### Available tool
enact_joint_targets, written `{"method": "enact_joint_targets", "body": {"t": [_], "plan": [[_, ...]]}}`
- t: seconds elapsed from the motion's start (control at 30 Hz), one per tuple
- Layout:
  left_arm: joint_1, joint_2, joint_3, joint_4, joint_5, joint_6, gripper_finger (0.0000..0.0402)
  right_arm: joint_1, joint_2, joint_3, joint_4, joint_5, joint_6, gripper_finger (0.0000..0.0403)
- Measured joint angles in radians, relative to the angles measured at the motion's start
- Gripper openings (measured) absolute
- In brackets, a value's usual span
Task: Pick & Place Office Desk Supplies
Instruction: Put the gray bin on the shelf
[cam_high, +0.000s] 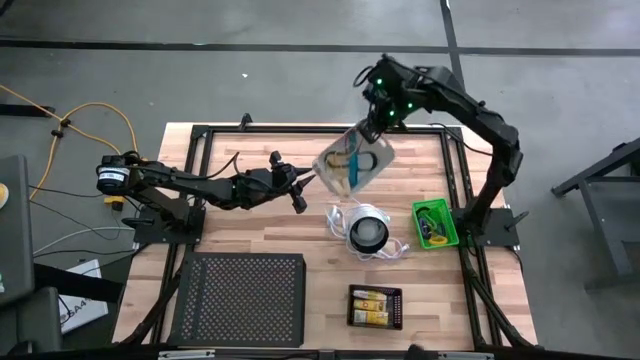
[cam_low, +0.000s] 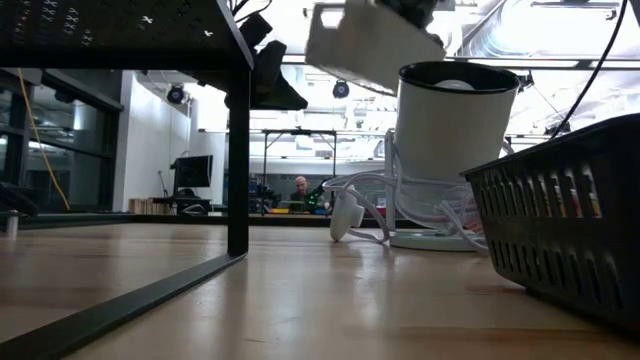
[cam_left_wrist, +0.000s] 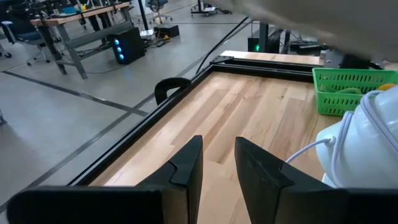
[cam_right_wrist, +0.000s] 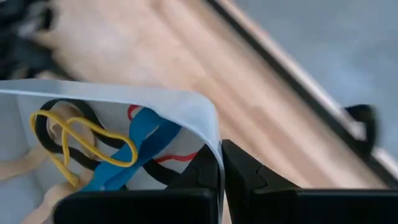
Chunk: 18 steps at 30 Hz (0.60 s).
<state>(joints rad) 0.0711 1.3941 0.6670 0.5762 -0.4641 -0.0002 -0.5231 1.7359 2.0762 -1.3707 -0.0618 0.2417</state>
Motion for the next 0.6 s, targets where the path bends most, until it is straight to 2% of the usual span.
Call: {"method": "enact_joint_targets", "body": {"t": [0.17,0.4,0.6], "plan": [[0.000,0.000,0.000,0.000,0.000,0.000,0.0088,-0.079,0.003,0.000,0.001,0.068,-0.012,0.0003],[0.000,0.000,0.000,0.000,0.000,0.000,0.0088,-0.135,0.020,0.000,0.005,0.084,0.016,0.0003],[-0.004,0.000,0.000,0.001,-0.003,0.011,0.0088,-0.165,0.089,0.000,-0.002,0.091,0.045,0.0003]]}}
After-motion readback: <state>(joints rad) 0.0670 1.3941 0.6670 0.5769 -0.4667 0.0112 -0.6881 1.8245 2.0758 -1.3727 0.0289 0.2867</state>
